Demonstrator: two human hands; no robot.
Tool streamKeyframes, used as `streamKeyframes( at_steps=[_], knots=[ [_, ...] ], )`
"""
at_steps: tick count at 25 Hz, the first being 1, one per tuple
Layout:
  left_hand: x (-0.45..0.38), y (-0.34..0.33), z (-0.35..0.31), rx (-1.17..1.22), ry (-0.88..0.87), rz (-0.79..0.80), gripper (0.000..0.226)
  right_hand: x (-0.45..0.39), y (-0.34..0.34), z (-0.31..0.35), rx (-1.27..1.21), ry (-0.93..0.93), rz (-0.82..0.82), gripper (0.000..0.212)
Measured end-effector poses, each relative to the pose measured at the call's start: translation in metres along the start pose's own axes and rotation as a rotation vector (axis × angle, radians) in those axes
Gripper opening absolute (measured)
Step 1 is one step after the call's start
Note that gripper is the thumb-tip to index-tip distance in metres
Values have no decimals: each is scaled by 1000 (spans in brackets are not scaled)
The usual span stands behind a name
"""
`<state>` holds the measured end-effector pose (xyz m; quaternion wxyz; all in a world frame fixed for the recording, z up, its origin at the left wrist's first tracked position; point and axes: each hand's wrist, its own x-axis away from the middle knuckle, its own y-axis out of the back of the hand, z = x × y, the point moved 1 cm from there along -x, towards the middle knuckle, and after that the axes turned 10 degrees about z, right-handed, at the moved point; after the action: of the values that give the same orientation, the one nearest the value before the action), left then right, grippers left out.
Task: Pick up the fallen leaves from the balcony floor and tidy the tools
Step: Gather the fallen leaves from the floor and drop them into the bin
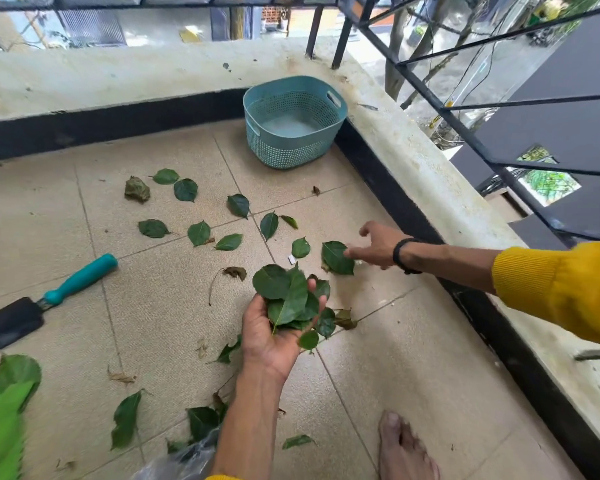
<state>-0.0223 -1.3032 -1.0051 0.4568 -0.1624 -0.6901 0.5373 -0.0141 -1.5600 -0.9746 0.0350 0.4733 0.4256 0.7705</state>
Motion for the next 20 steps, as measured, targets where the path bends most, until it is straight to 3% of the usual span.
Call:
streamKeyframes(
  at_steps=[2,4,8,14,17,20],
  knots=[
    [0,2,-8,22,-30,-1,30,-21,-14,-13,-33,-154,30,103],
    [-1,4,-13,36,-34,0,29,-30,-26,-16,-42,-193,-23,115],
    [0,7,-15,33,-35,-5,29,-32,-47,-1,-70,-43,-139,75],
    [-1,20,-21,37,-57,-50,31,-34,-44,25,-109,130,-115,30],
    [-2,26,-23,46,-79,-77,33,-18,-19,36,-384,148,41,23],
    [-2,28,-22,29,-95,-109,36,19,-12,51,-536,199,421,29]
  ],
)
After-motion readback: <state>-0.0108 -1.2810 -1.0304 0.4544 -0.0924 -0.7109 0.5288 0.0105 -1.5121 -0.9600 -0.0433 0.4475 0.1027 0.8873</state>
